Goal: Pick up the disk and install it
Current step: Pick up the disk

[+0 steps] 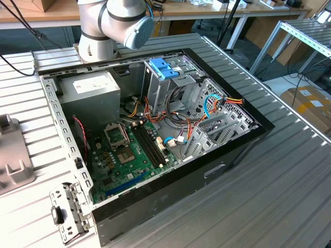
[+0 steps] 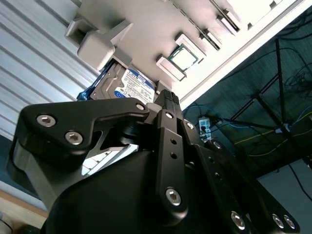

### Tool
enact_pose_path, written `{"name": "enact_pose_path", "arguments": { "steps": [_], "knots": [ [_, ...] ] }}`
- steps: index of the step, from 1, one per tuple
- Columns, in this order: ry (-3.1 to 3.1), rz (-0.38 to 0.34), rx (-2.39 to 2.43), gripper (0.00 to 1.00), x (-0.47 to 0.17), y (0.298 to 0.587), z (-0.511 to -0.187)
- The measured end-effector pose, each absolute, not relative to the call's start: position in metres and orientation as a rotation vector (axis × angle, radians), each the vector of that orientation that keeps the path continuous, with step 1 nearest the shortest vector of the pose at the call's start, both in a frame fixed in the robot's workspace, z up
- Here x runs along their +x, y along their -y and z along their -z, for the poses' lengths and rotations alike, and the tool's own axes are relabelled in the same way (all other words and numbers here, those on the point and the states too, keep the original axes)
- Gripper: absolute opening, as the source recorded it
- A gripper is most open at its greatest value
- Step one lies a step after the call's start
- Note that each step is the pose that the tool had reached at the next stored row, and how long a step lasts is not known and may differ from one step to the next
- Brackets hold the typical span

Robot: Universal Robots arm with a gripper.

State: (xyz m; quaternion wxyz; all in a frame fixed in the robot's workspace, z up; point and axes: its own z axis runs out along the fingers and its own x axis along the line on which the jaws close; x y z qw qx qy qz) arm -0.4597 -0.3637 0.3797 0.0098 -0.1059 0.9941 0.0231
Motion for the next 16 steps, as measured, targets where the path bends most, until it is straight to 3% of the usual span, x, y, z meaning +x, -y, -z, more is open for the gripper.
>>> {"name": "enact_pose_path", "arguments": {
  "steps": [16],
  "knots": [
    [-3.087,-0.074,-0.472,0.11,-0.4598,0.3636,-0.3797]
  ]
}}
